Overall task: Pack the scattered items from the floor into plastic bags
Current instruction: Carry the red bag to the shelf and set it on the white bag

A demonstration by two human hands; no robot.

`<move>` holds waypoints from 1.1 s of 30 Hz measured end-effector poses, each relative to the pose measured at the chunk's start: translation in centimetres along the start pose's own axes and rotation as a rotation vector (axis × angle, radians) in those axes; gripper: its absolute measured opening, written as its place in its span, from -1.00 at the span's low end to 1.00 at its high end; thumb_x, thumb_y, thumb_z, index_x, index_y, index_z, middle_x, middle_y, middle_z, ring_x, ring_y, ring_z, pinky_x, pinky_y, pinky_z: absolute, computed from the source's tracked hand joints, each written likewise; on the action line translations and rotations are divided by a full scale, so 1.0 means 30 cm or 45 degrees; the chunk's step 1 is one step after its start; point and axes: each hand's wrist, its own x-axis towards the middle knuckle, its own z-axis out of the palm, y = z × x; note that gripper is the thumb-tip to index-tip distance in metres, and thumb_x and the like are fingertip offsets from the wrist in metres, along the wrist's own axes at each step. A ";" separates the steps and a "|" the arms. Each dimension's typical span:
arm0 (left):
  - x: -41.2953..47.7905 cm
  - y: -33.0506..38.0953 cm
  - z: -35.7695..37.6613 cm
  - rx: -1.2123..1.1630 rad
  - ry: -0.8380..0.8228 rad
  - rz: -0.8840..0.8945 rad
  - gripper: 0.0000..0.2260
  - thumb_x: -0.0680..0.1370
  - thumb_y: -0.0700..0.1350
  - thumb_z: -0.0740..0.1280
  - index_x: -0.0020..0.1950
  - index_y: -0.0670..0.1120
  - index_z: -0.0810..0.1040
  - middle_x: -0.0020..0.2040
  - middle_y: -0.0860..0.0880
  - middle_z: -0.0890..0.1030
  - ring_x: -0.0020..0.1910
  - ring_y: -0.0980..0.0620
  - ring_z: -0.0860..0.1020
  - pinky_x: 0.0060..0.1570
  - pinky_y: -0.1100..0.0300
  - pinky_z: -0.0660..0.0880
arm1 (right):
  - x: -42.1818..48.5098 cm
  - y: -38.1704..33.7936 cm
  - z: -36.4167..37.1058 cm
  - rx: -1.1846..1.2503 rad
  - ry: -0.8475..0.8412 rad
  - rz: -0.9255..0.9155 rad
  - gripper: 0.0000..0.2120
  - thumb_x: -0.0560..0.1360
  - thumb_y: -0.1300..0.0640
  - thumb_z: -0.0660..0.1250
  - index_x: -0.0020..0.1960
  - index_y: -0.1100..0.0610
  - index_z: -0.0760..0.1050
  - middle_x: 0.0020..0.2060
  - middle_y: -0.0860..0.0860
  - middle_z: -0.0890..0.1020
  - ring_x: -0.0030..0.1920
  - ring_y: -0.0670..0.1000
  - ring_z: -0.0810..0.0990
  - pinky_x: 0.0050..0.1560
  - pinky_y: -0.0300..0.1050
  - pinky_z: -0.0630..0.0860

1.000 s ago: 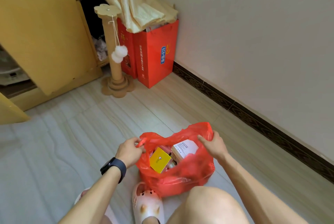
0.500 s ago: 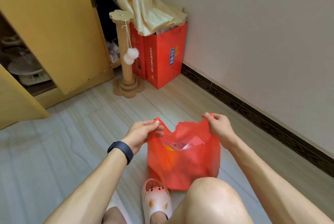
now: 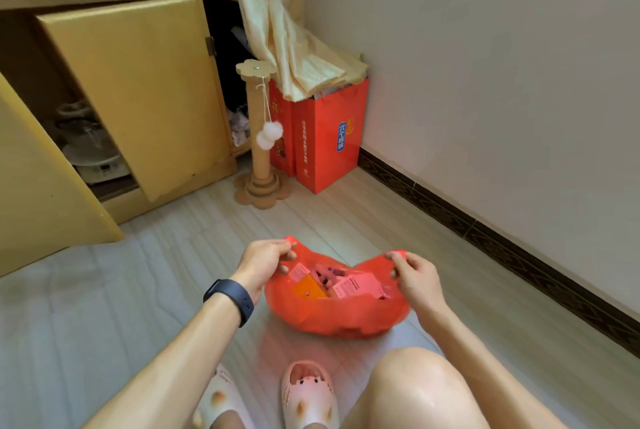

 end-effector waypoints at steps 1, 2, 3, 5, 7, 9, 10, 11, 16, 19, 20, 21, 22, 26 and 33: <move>0.004 -0.026 -0.015 0.054 0.016 -0.024 -0.86 0.60 -0.23 0.27 -0.05 -0.20 0.62 -0.31 -0.04 0.58 -0.54 0.10 0.39 -0.41 0.27 0.37 | -0.013 0.030 0.024 -0.111 -0.087 0.040 -0.74 0.61 0.11 0.26 -0.05 0.28 0.60 -0.43 -0.02 0.57 -0.47 -0.05 0.42 -0.41 -0.21 0.40; 0.006 -0.043 -0.028 0.105 0.027 -0.034 -0.87 0.60 -0.23 0.27 -0.05 -0.20 0.61 -0.30 -0.04 0.60 -0.55 0.09 0.39 -0.43 0.27 0.37 | -0.025 0.048 0.046 -0.166 -0.180 0.062 -0.75 0.61 0.10 0.25 -0.08 0.27 0.57 -0.43 -0.03 0.59 -0.47 -0.05 0.44 -0.39 -0.19 0.41; 0.003 -0.051 -0.035 0.167 0.018 -0.042 -0.87 0.60 -0.22 0.27 -0.06 -0.19 0.60 -0.30 -0.03 0.62 -0.56 0.08 0.39 -0.47 0.28 0.36 | -0.035 0.053 0.061 -0.175 -0.231 0.070 -0.75 0.61 0.08 0.26 -0.14 0.23 0.52 -0.46 -0.04 0.60 -0.47 -0.03 0.46 -0.37 -0.16 0.41; -0.009 -0.056 -0.040 0.282 -0.050 -0.095 -0.85 0.60 -0.19 0.27 -0.12 -0.18 0.58 -0.30 -0.02 0.65 -0.58 0.07 0.40 -0.54 0.32 0.34 | -0.051 0.043 0.070 -0.181 -0.230 0.054 -0.71 0.60 0.05 0.27 -0.25 0.13 0.39 -0.53 -0.04 0.57 -0.45 0.01 0.49 -0.33 -0.10 0.40; -0.025 -0.065 -0.033 0.342 -0.144 -0.181 -0.82 0.60 -0.17 0.28 -0.15 -0.21 0.56 -0.39 -0.03 0.62 -0.59 0.07 0.43 -0.56 0.34 0.35 | -0.063 0.030 0.074 -0.207 -0.225 0.030 -0.71 0.60 0.04 0.26 -0.26 0.11 0.38 -0.51 -0.03 0.58 -0.46 -0.01 0.50 -0.31 -0.11 0.42; -0.039 -0.076 -0.020 0.342 -0.215 -0.200 -0.82 0.61 -0.18 0.27 -0.11 -0.24 0.58 -0.50 -0.02 0.51 -0.59 0.06 0.46 -0.55 0.33 0.40 | -0.071 0.020 0.072 -0.224 -0.239 0.027 -0.73 0.61 0.03 0.25 -0.22 0.13 0.43 -0.47 -0.01 0.61 -0.49 -0.07 0.48 -0.32 -0.14 0.42; -0.042 -0.077 -0.013 0.338 -0.224 -0.165 -0.80 0.63 -0.17 0.25 -0.08 -0.24 0.60 -0.53 0.00 0.46 -0.58 0.06 0.47 -0.53 0.33 0.42 | -0.074 0.014 0.070 -0.202 -0.240 0.036 -0.74 0.61 0.04 0.25 -0.19 0.15 0.48 -0.45 -0.01 0.61 -0.50 -0.09 0.47 -0.35 -0.18 0.42; -0.042 -0.076 -0.009 0.334 -0.213 -0.108 -0.79 0.64 -0.17 0.23 -0.06 -0.22 0.61 -0.54 0.01 0.43 -0.57 0.07 0.48 -0.51 0.34 0.44 | -0.077 0.009 0.069 -0.165 -0.234 0.048 -0.75 0.61 0.05 0.24 -0.14 0.16 0.54 -0.44 -0.02 0.61 -0.50 -0.11 0.46 -0.38 -0.23 0.41; 0.001 0.005 -0.027 0.112 -0.041 0.092 -0.77 0.67 -0.15 0.17 -0.02 -0.16 0.59 -0.54 0.04 0.43 -0.57 0.13 0.46 -0.45 0.27 0.37 | -0.075 -0.068 0.088 -0.032 -0.226 -0.056 -0.74 0.64 0.04 0.21 -0.01 0.10 0.65 -0.44 -0.21 0.56 -0.41 -0.12 0.39 -0.35 -0.23 0.33; -0.001 0.082 -0.086 -0.023 0.064 0.095 -0.77 0.67 -0.14 0.17 -0.01 -0.15 0.60 -0.47 0.02 0.41 -0.59 0.14 0.41 -0.44 0.27 0.35 | -0.072 -0.194 0.125 0.085 -0.289 -0.129 -0.72 0.64 -0.01 0.22 0.05 0.11 0.67 -0.34 -0.19 0.59 -0.47 -0.17 0.34 -0.36 -0.26 0.29; -0.015 0.107 -0.114 -0.054 0.089 0.094 -0.77 0.67 -0.12 0.18 -0.02 -0.12 0.62 -0.47 0.03 0.40 -0.59 0.14 0.39 -0.42 0.25 0.34 | -0.074 -0.241 0.139 0.129 -0.314 -0.138 -0.74 0.64 -0.01 0.23 0.07 0.06 0.66 -0.31 -0.14 0.60 -0.49 -0.15 0.30 -0.40 -0.27 0.28; -0.030 0.132 -0.143 -0.088 0.105 0.094 -0.77 0.66 -0.11 0.20 -0.03 -0.10 0.63 -0.49 0.05 0.39 -0.59 0.14 0.36 -0.41 0.24 0.32 | -0.078 -0.283 0.153 0.169 -0.342 -0.146 -0.75 0.64 0.00 0.22 0.09 0.05 0.65 -0.30 -0.10 0.61 -0.50 -0.11 0.26 -0.44 -0.28 0.27; -0.052 0.164 -0.180 -0.120 0.122 0.104 -0.78 0.65 -0.09 0.21 -0.04 -0.09 0.64 -0.50 0.07 0.39 -0.59 0.14 0.33 -0.40 0.23 0.31 | -0.086 -0.326 0.174 0.200 -0.379 -0.157 -0.76 0.64 0.01 0.22 0.10 0.07 0.64 -0.30 -0.08 0.62 -0.51 -0.09 0.23 -0.47 -0.29 0.25; -0.172 0.272 -0.339 -0.170 0.158 0.149 -0.80 0.62 -0.06 0.28 0.01 -0.10 0.67 -0.48 0.08 0.41 -0.58 0.14 0.30 -0.38 0.25 0.32 | -0.156 -0.478 0.270 0.286 -0.566 -0.175 -0.76 0.64 0.03 0.25 0.12 0.13 0.62 -0.28 -0.02 0.65 -0.51 -0.07 0.18 -0.51 -0.28 0.20; -0.443 0.361 -0.647 -0.227 0.369 0.280 -0.81 0.58 -0.05 0.36 0.04 -0.13 0.68 -0.42 0.05 0.45 -0.54 0.13 0.33 -0.45 0.29 0.36 | -0.309 -0.708 0.498 0.320 -0.904 -0.189 -0.76 0.62 0.05 0.29 0.16 0.18 0.59 -0.20 0.04 0.68 -0.47 -0.06 0.18 -0.48 -0.25 0.13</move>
